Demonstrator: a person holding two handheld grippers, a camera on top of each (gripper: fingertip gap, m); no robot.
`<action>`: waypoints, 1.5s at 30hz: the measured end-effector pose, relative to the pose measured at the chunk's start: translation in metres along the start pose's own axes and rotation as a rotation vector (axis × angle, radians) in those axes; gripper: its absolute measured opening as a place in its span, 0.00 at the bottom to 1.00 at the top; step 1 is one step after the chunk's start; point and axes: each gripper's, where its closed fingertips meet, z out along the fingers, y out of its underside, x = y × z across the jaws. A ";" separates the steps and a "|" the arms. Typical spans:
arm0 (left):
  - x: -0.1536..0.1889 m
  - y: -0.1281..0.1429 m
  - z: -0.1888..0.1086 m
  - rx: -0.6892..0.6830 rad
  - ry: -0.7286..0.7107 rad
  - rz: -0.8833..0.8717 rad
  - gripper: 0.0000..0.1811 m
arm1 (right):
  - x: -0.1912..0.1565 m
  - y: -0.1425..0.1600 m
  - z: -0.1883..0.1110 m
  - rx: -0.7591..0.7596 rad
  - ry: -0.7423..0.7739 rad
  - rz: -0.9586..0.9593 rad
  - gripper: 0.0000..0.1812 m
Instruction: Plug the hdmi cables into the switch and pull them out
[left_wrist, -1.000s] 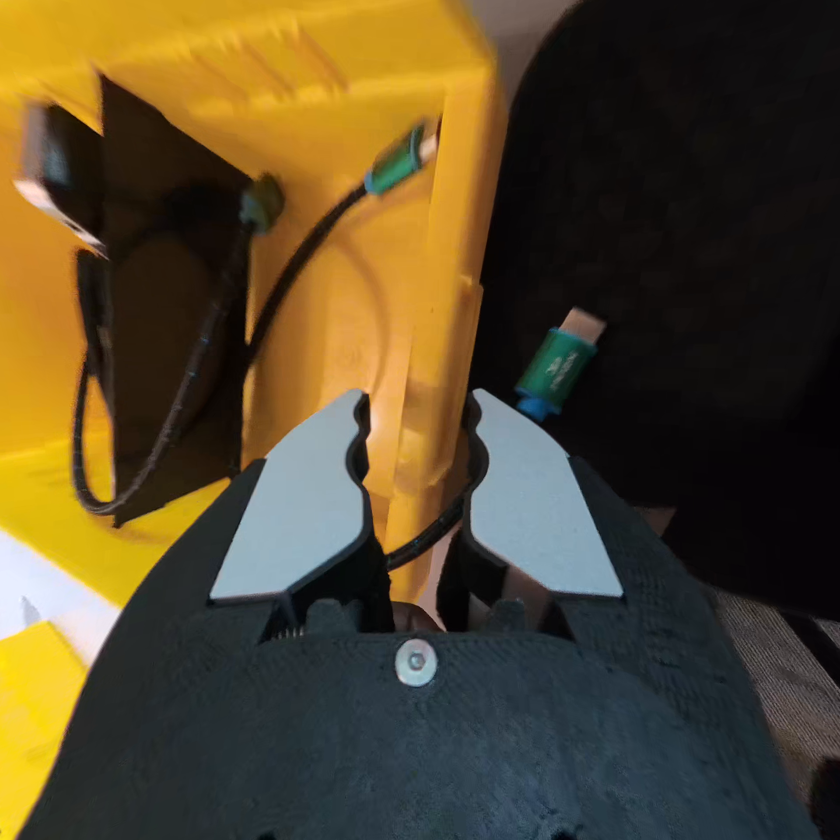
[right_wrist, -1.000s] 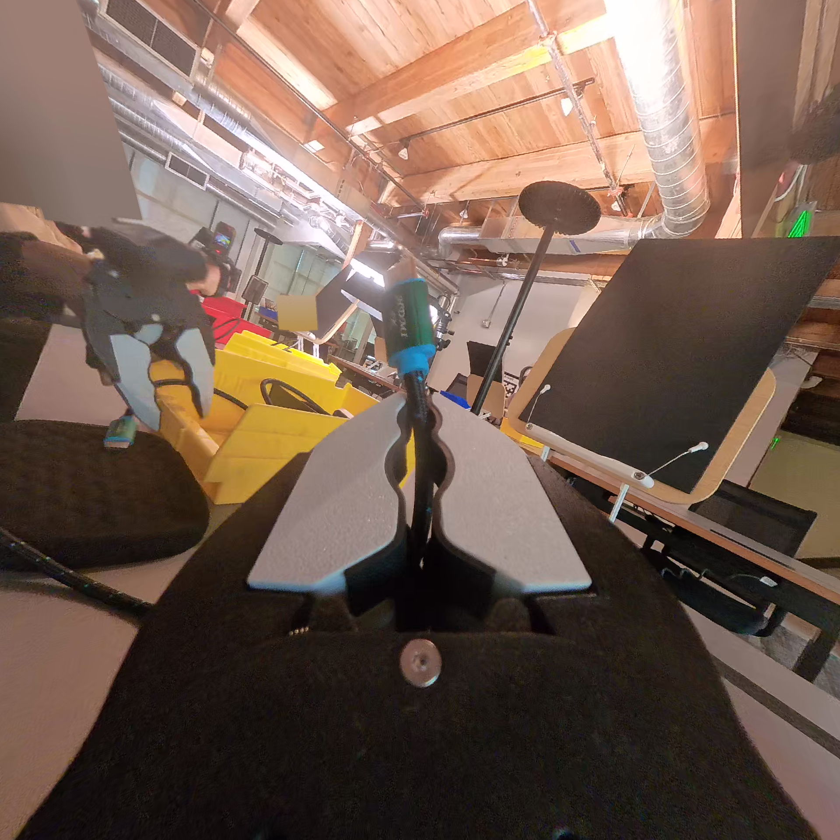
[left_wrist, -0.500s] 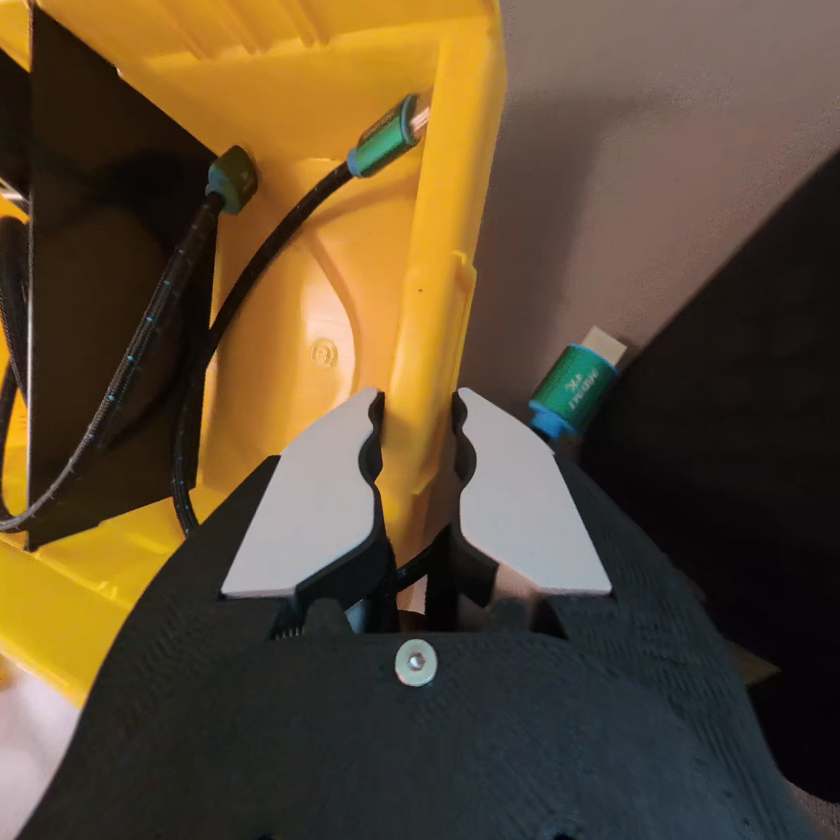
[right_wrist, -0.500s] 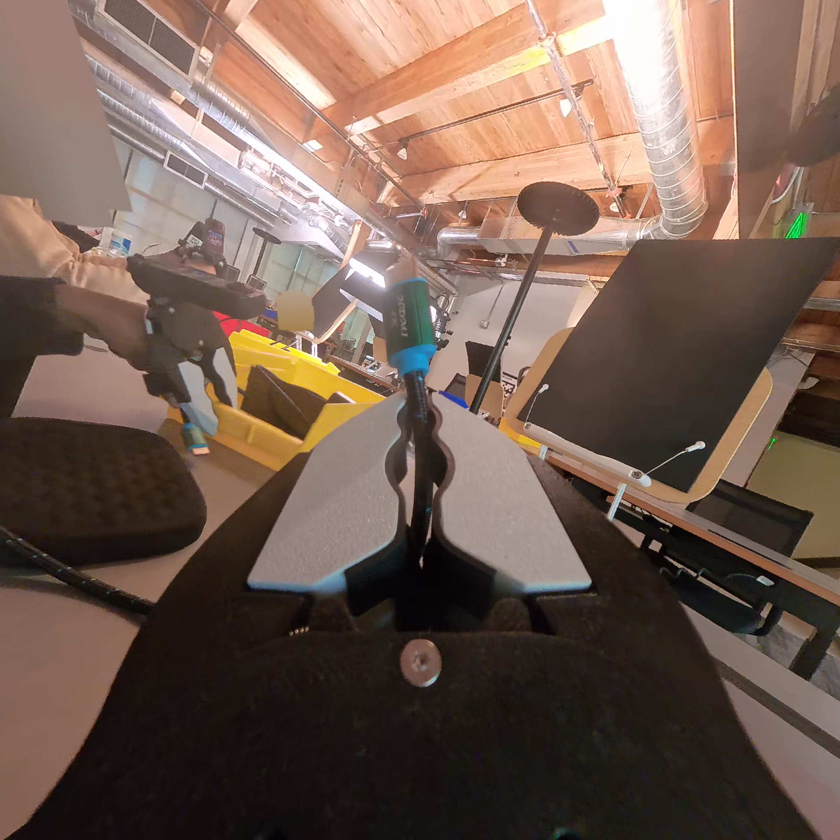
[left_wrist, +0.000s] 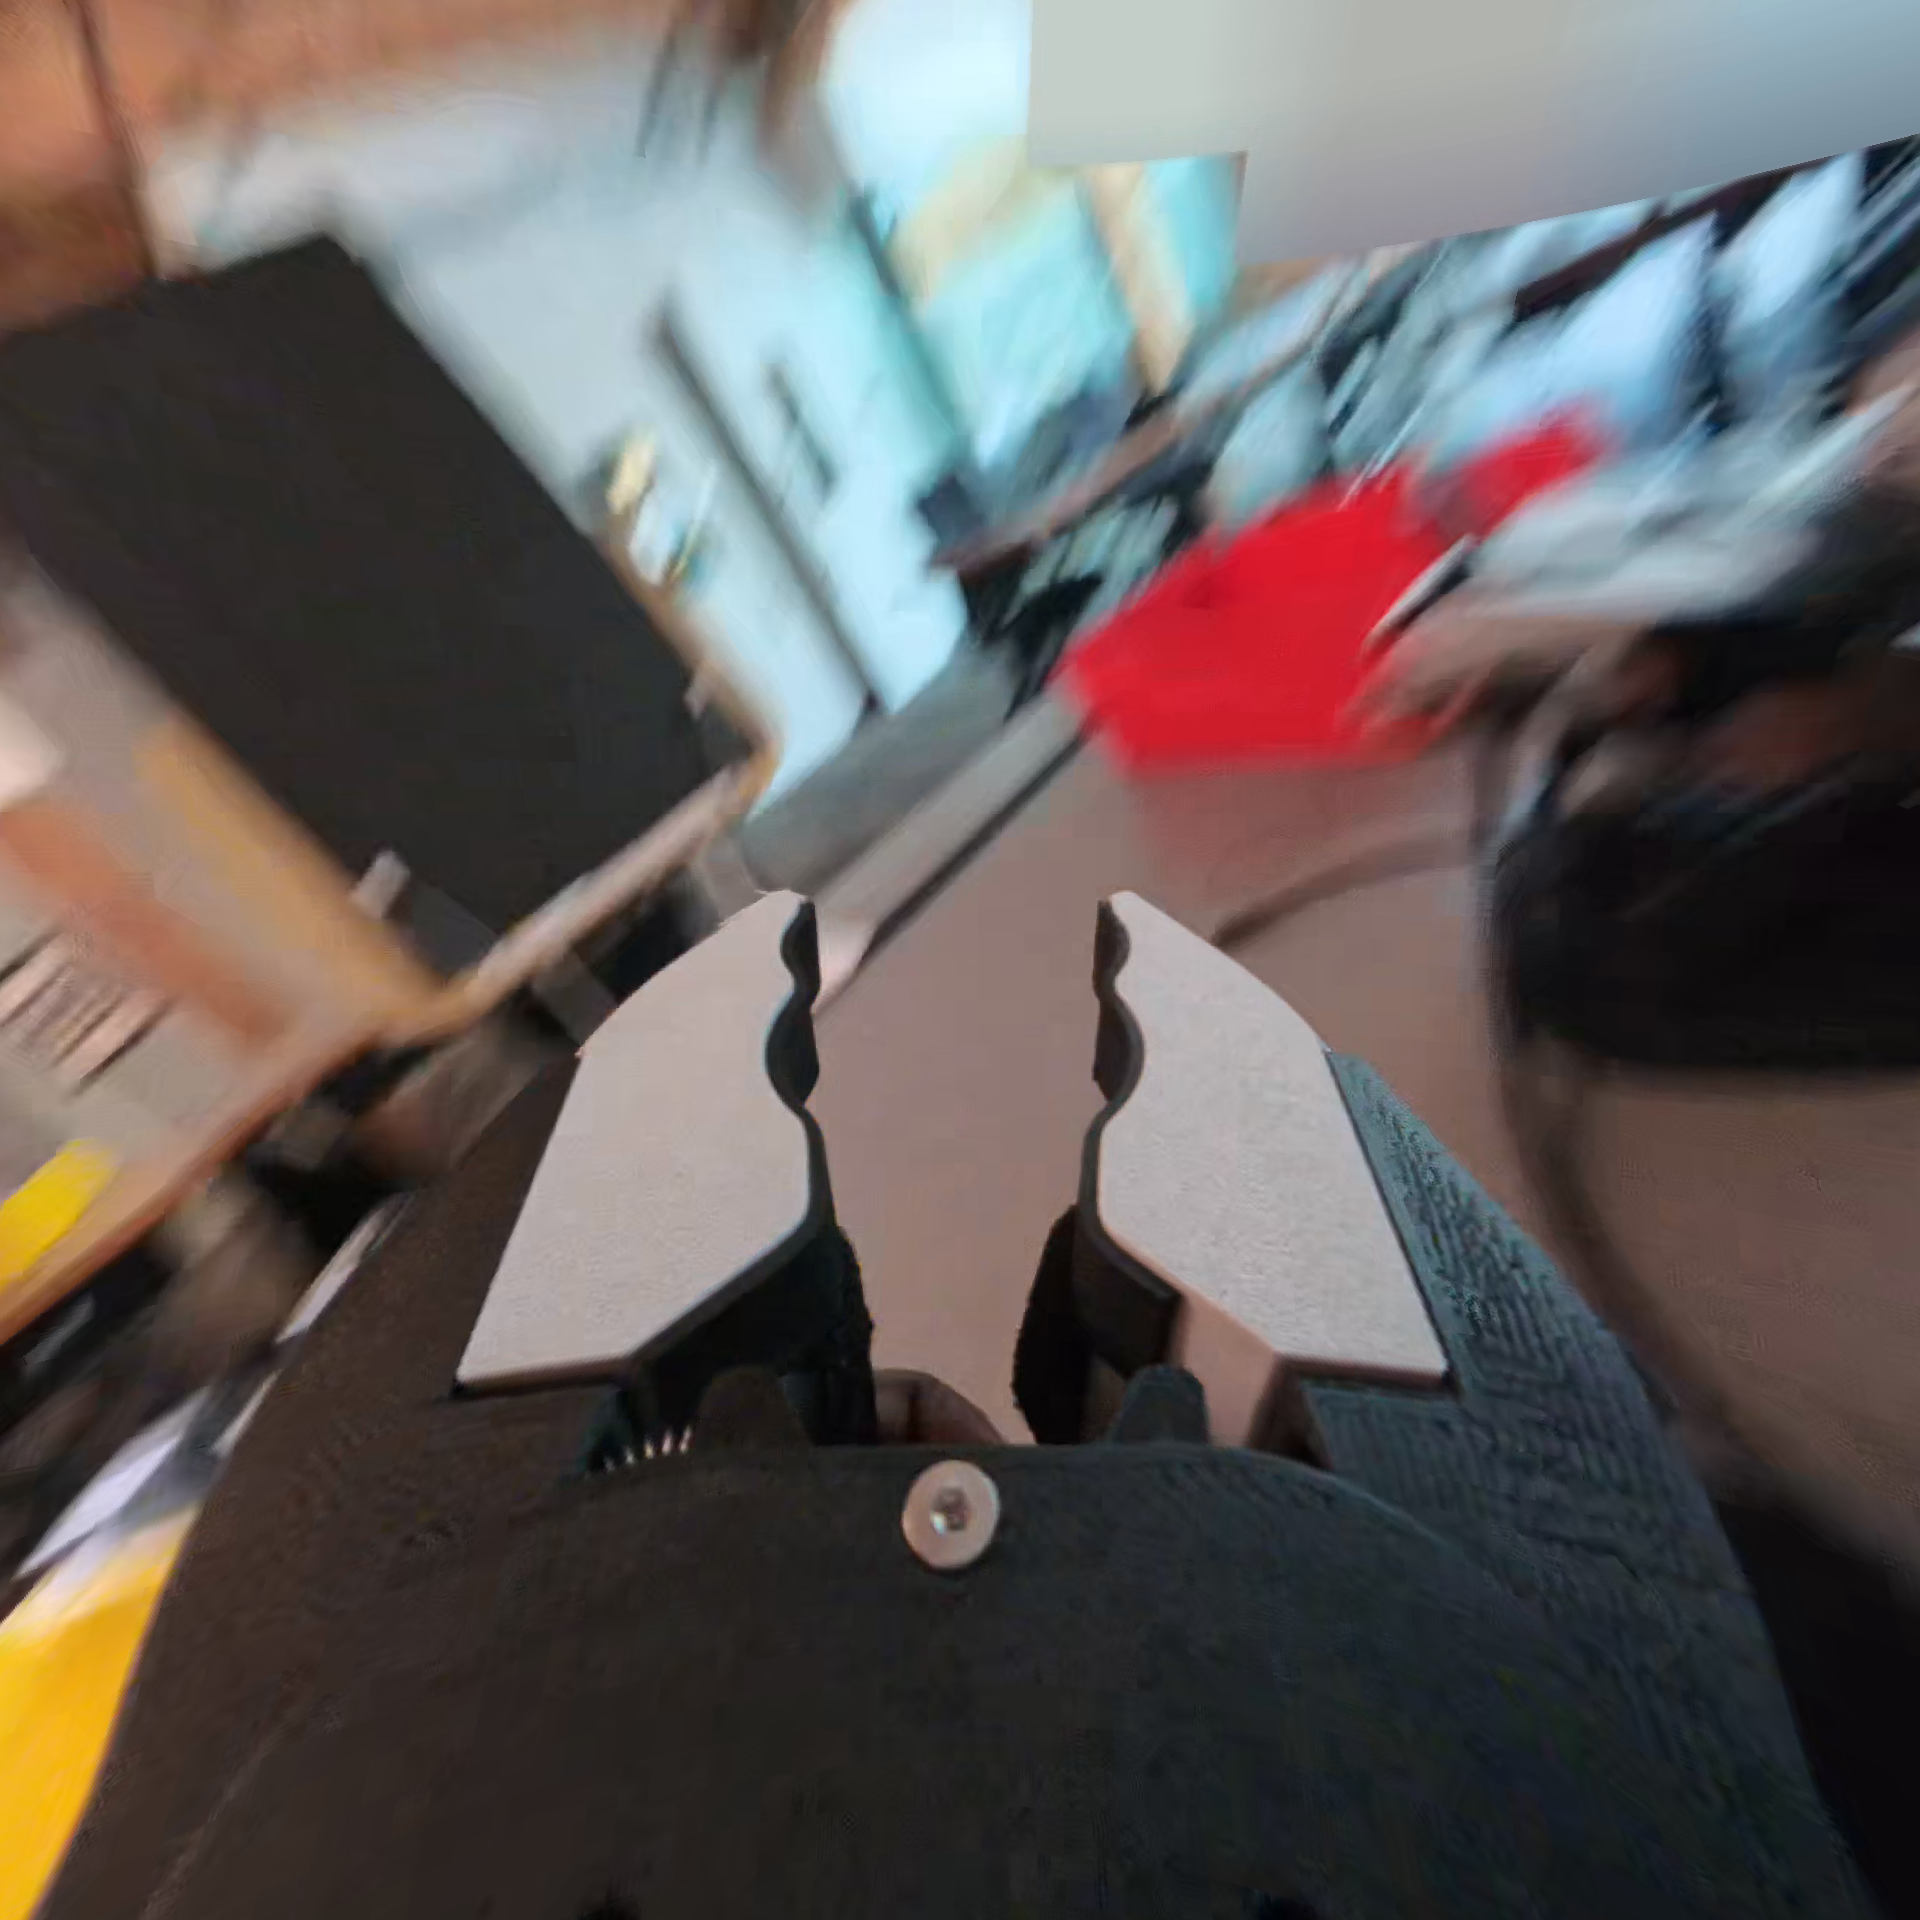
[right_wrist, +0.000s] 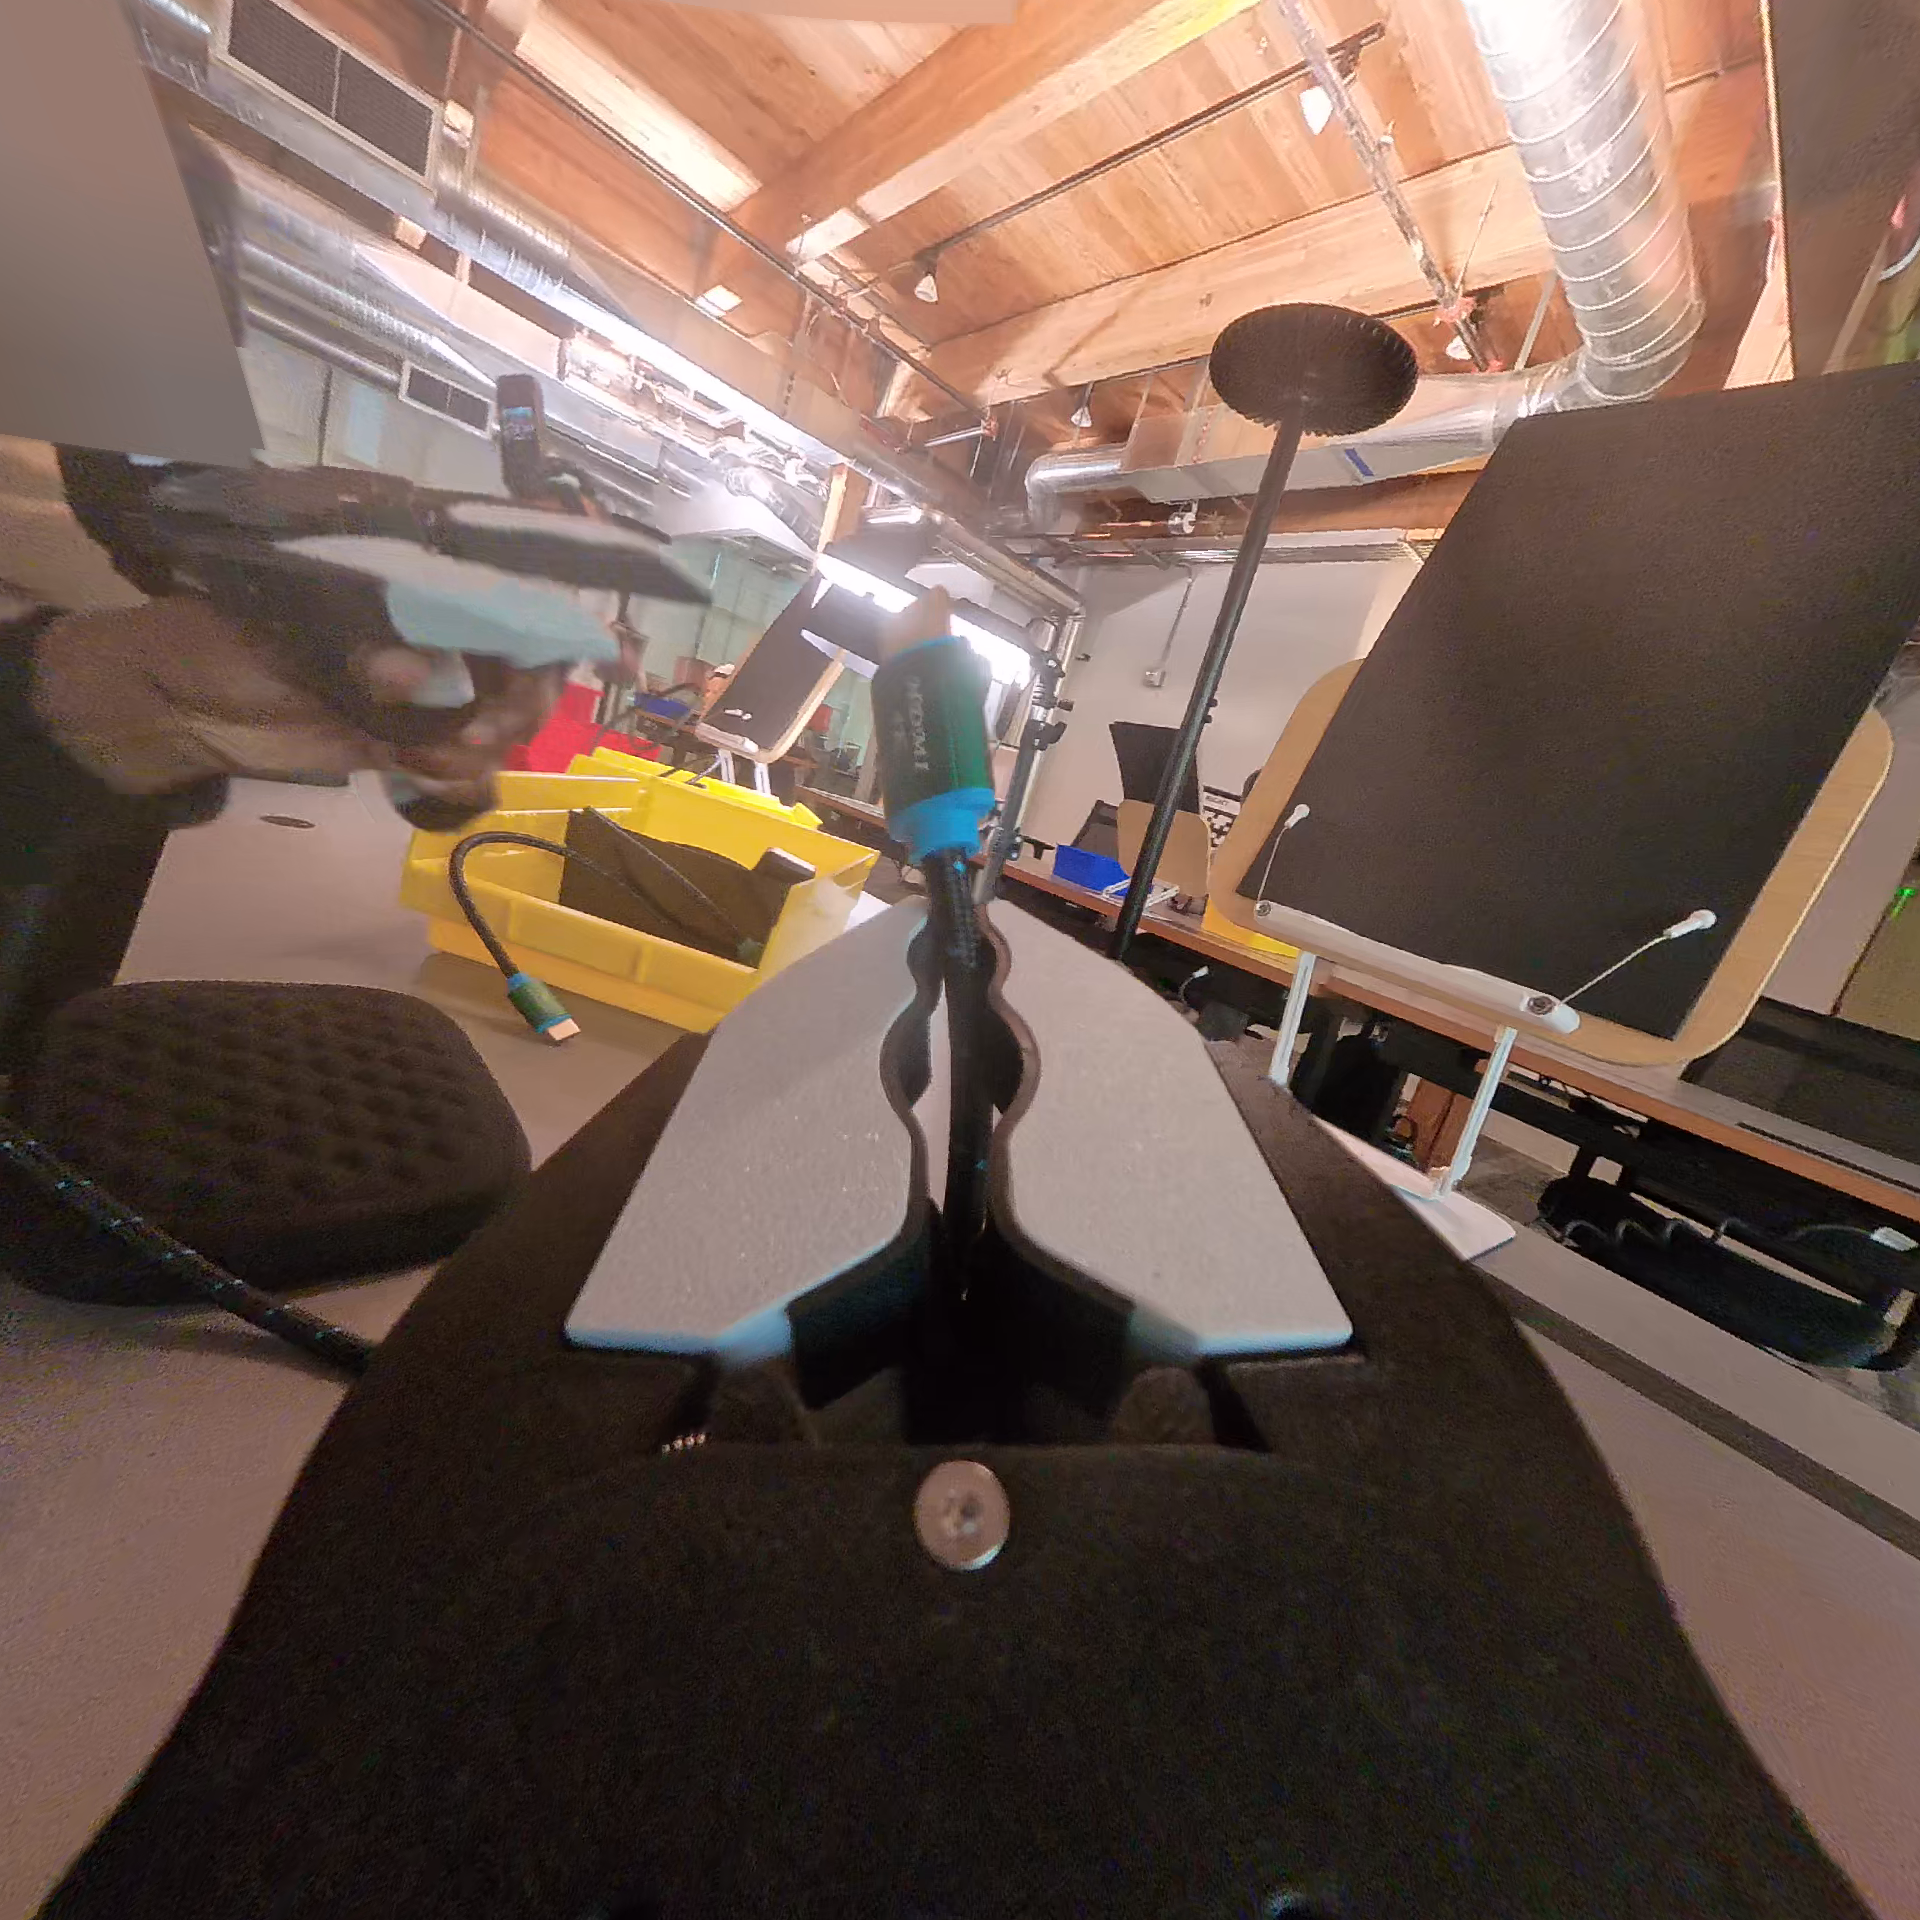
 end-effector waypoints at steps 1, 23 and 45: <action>0.025 -0.019 0.016 0.110 0.098 -0.039 0.27 | -0.001 0.000 0.000 0.001 -0.008 0.007 0.02; 0.027 0.019 0.104 0.031 -0.103 0.387 0.07 | 0.023 -0.020 -0.018 0.170 0.099 0.124 0.23; 0.087 0.033 0.115 -0.075 -0.215 1.082 0.07 | -0.020 0.020 0.007 -0.249 0.030 -0.128 0.17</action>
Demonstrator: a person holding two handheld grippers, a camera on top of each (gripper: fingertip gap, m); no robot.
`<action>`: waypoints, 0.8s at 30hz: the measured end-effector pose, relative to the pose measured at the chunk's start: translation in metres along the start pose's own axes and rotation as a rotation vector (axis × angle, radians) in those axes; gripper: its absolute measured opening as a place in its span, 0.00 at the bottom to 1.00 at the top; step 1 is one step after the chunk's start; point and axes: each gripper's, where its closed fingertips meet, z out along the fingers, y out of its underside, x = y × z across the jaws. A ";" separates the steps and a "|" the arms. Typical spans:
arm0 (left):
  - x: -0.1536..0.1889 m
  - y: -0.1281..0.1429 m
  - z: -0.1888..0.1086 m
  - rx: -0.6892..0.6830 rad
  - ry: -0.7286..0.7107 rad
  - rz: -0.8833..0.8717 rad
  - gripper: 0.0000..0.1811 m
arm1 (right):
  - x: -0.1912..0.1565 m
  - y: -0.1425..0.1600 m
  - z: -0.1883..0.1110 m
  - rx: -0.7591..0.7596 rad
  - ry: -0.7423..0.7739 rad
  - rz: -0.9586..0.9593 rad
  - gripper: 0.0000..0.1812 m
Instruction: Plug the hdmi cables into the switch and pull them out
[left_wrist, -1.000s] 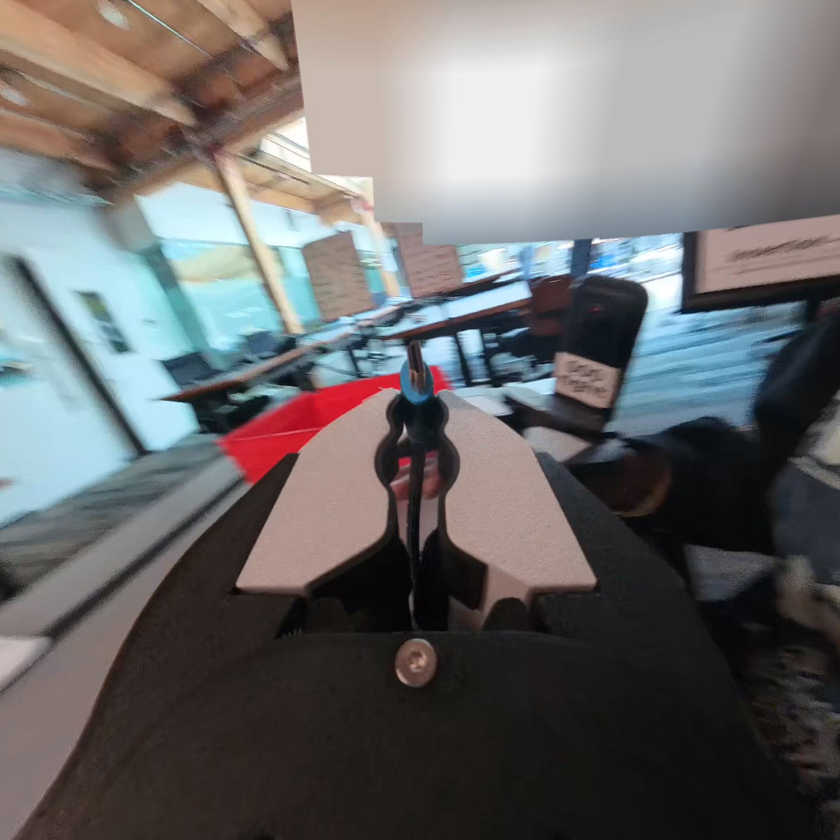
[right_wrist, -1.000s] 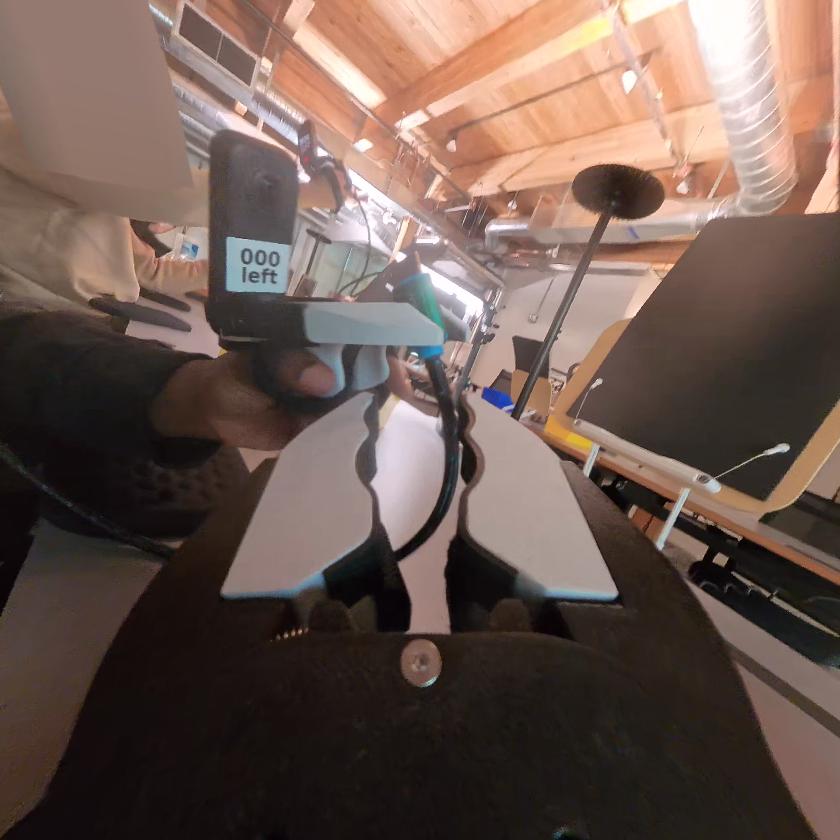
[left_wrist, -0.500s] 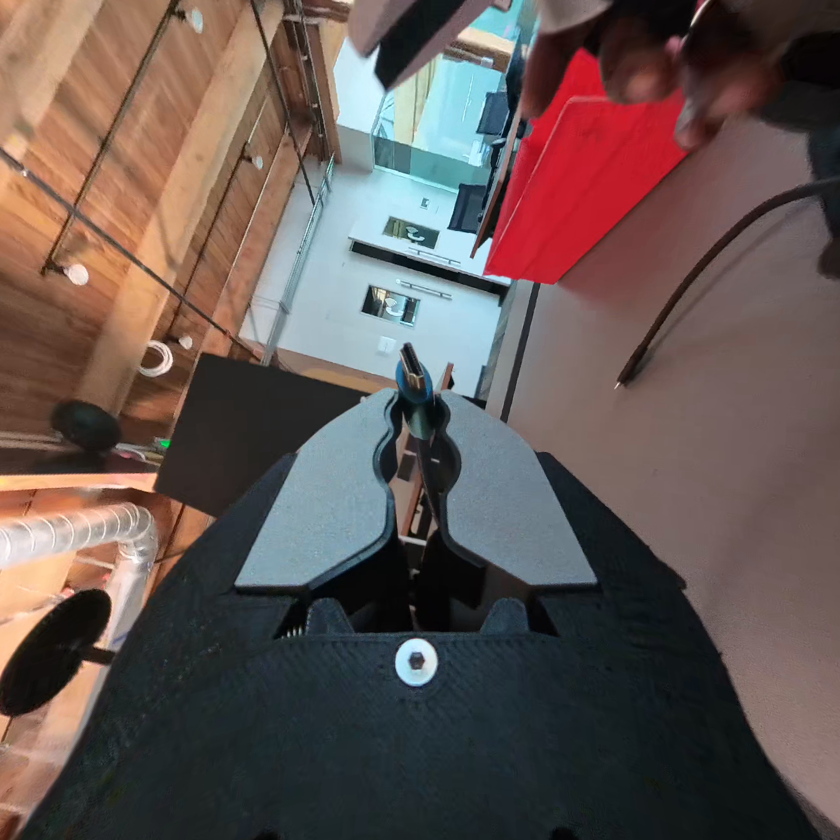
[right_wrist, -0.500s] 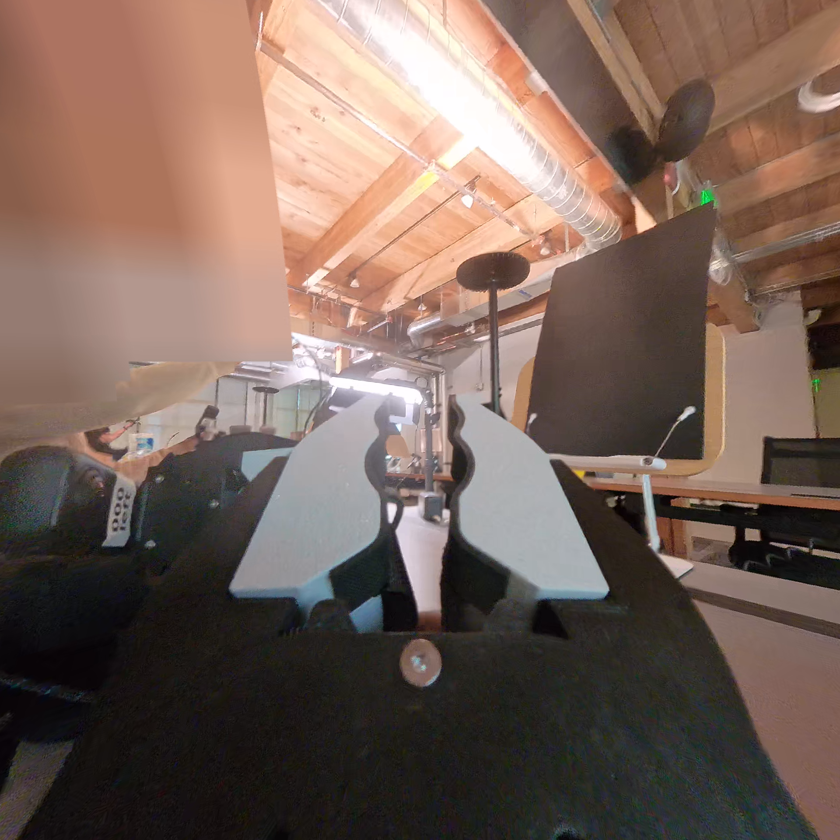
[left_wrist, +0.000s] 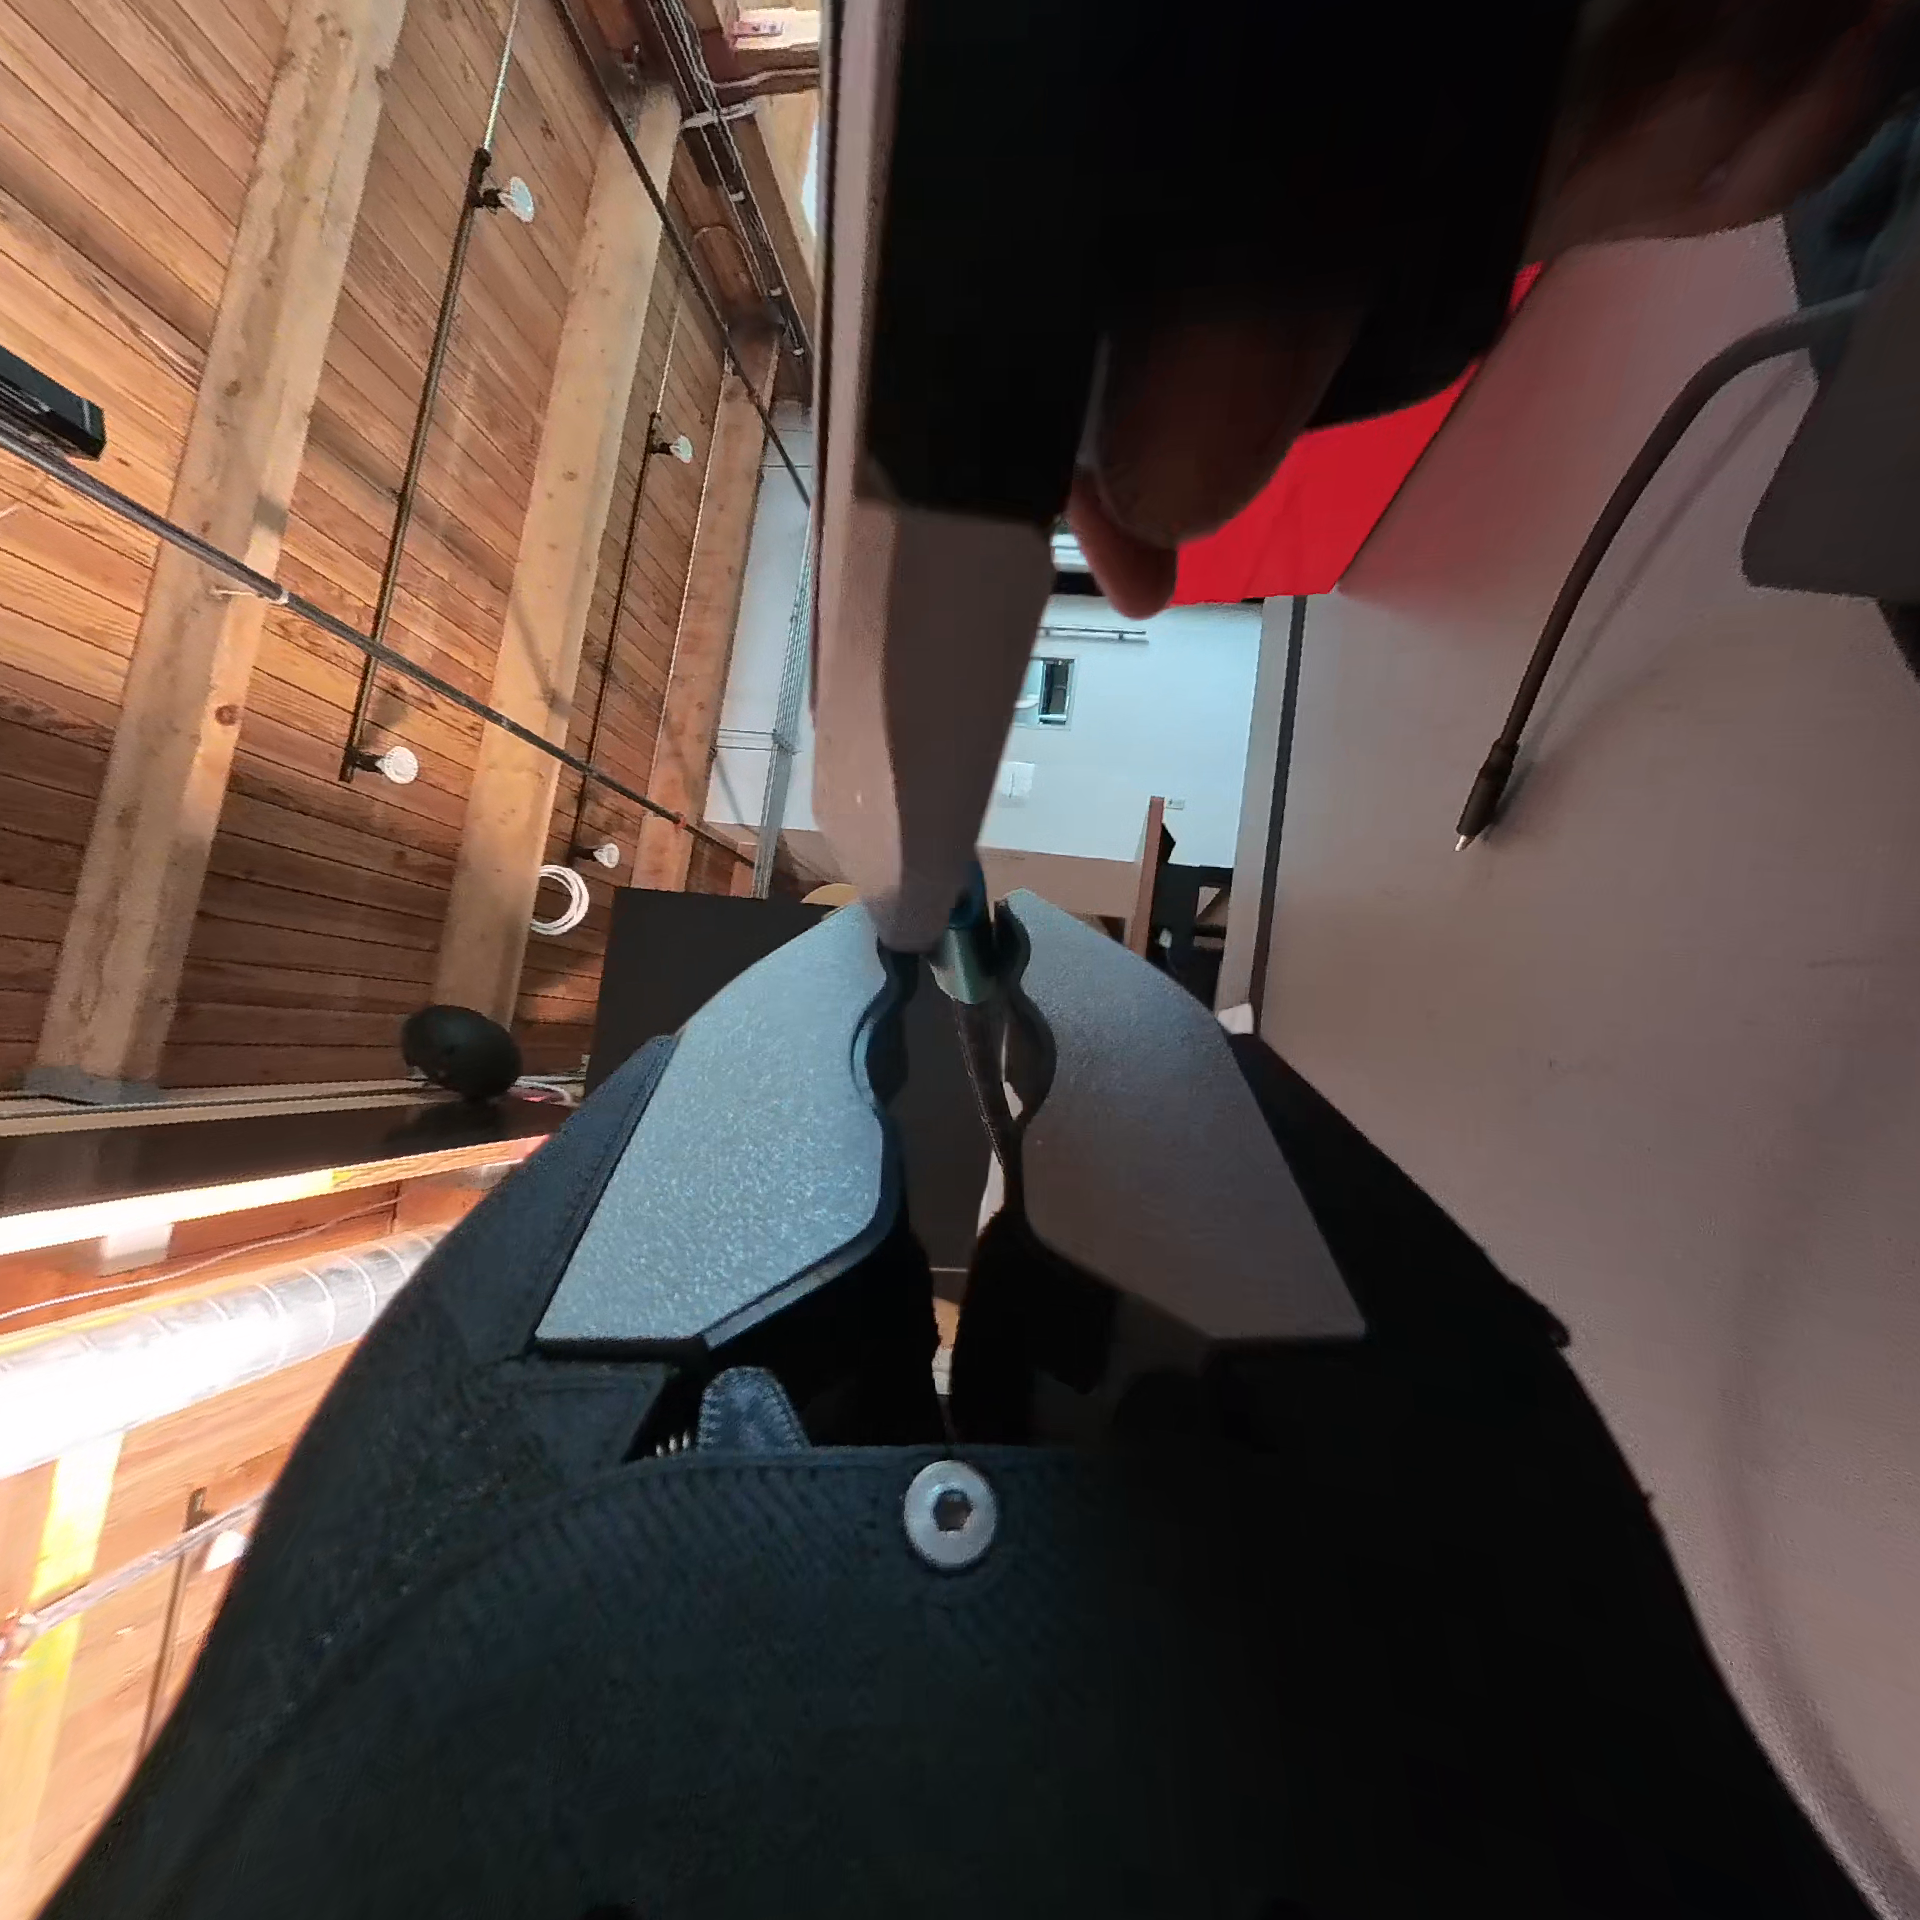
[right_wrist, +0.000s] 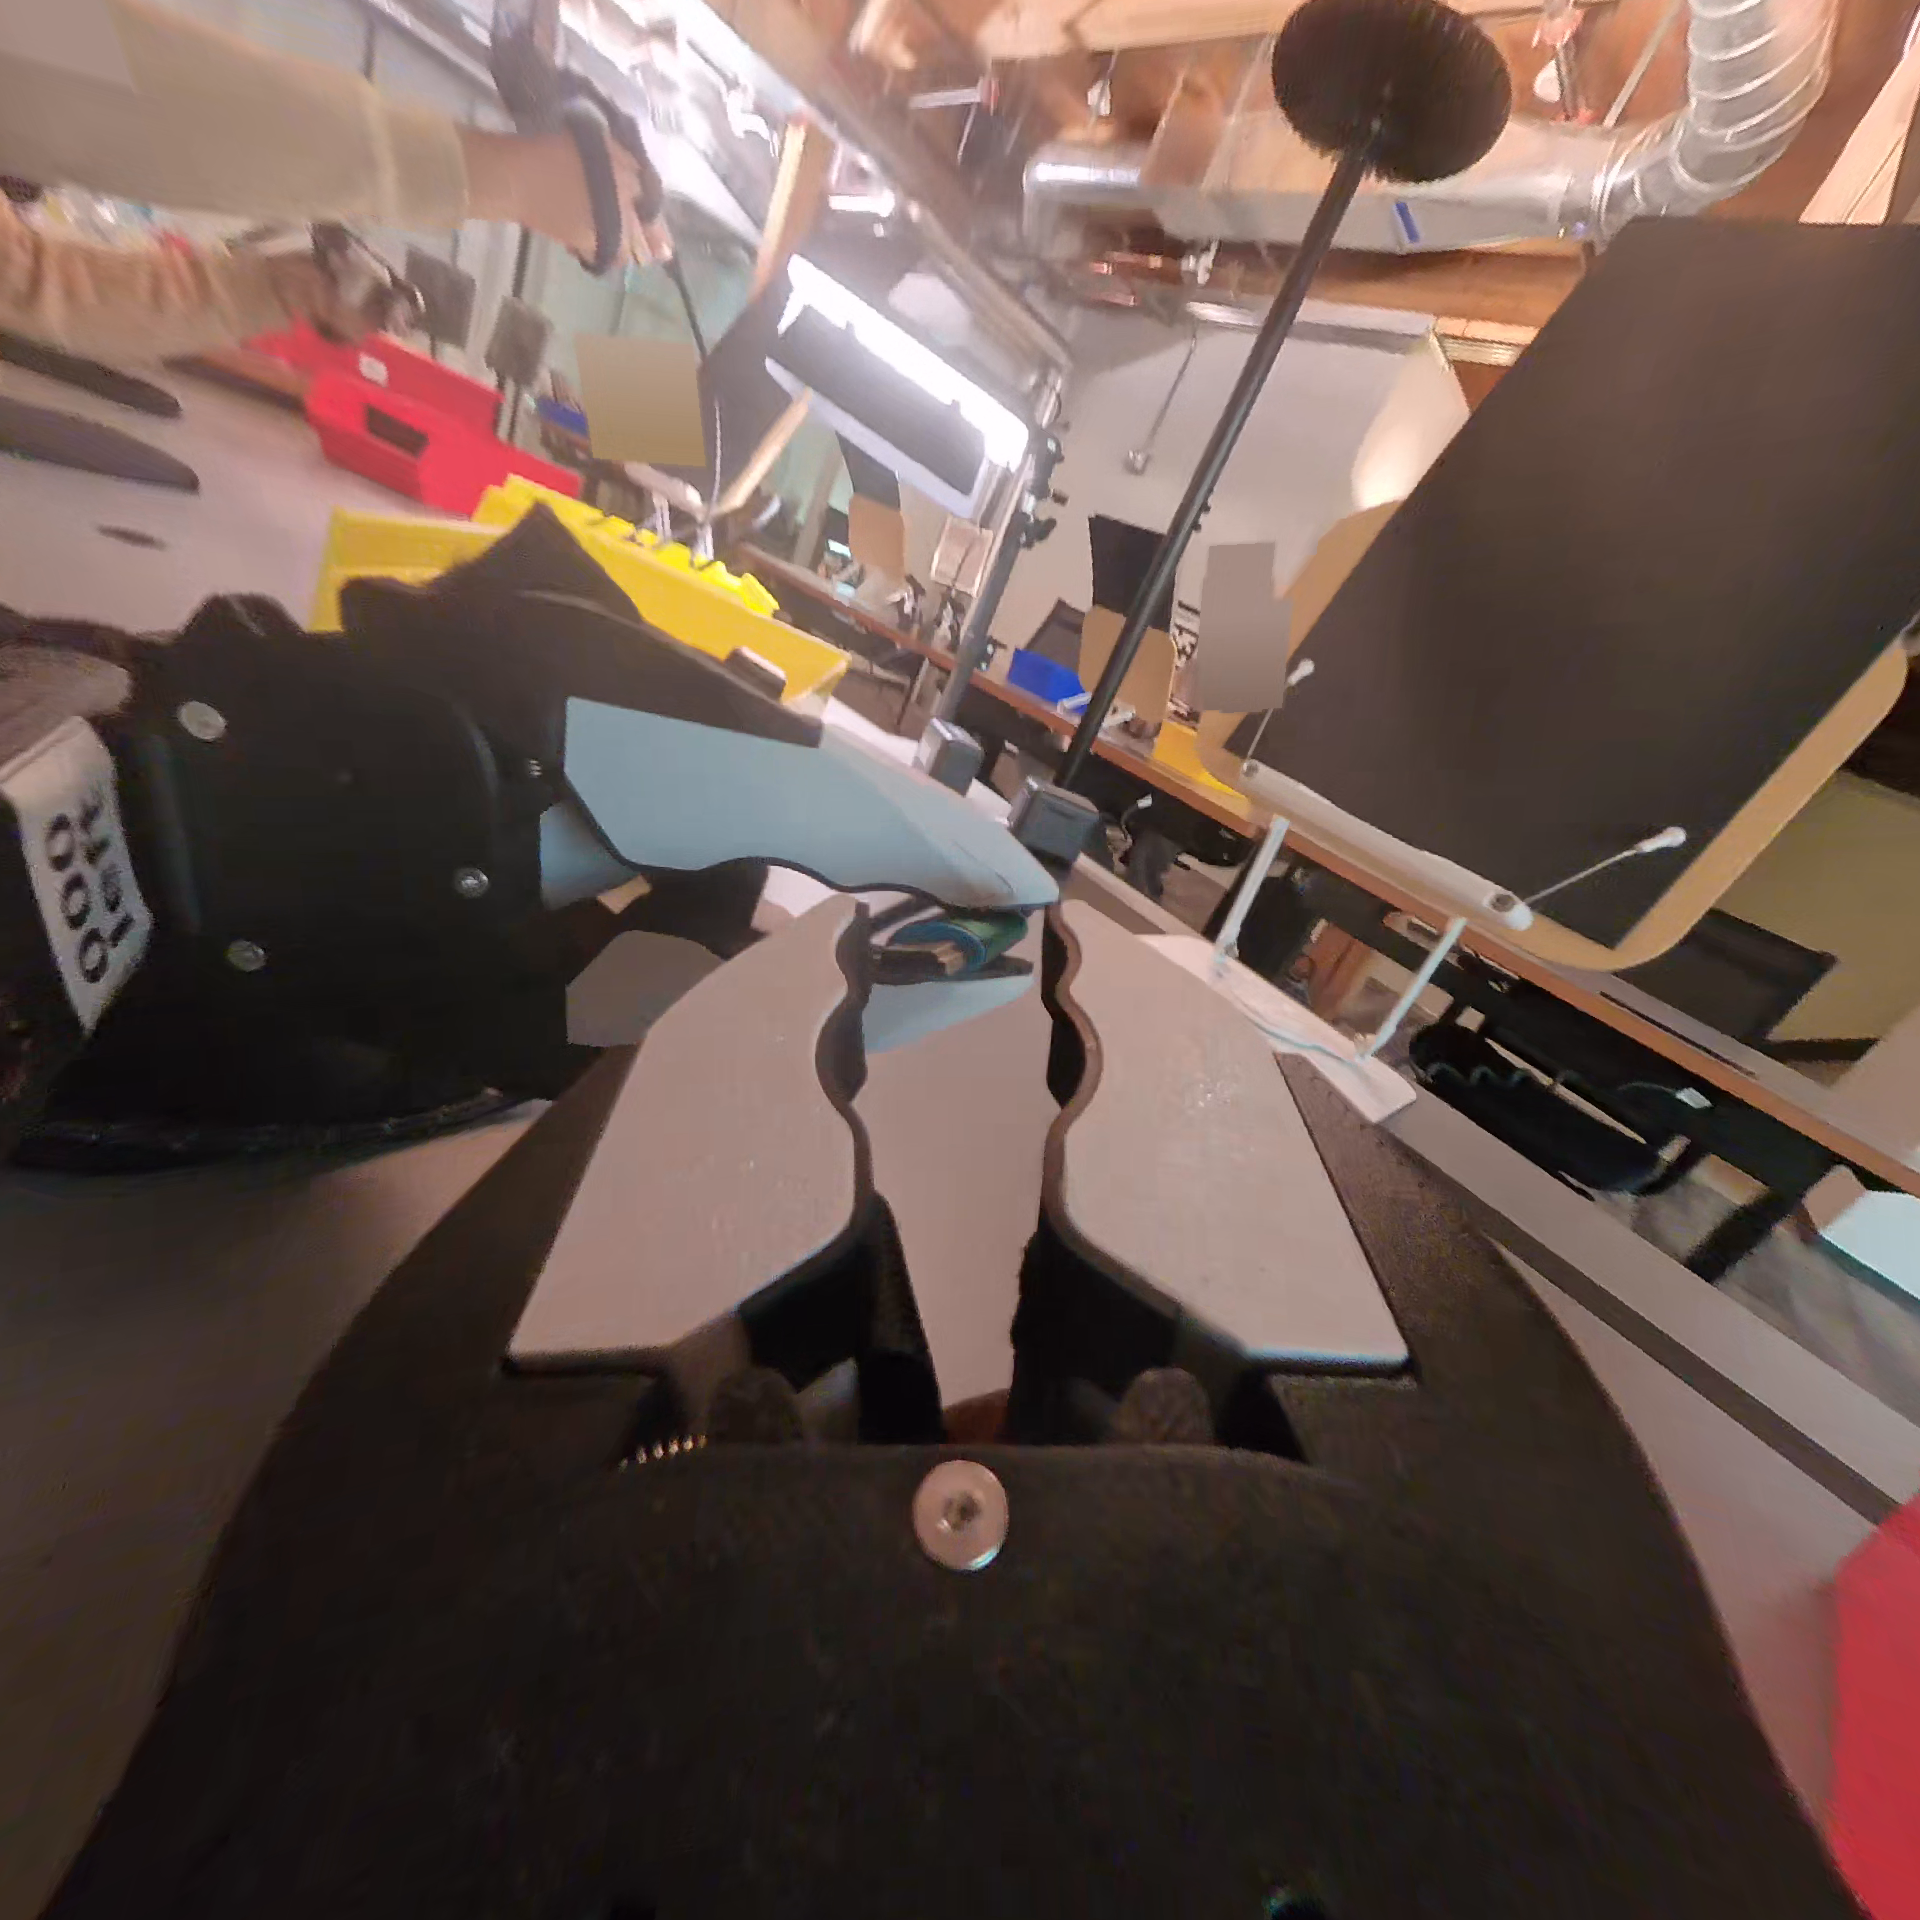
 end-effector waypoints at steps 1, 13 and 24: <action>0.001 0.001 0.000 -0.008 0.000 0.004 0.07 | -0.001 0.003 0.002 -0.023 0.003 -0.014 0.17; 0.005 0.010 0.002 -0.057 -0.009 0.073 0.08 | 0.001 0.016 0.013 -0.154 0.099 -0.202 0.12; -0.041 0.023 -0.009 0.200 0.027 -0.709 0.13 | 0.032 -0.003 0.002 -0.103 0.142 -0.269 0.11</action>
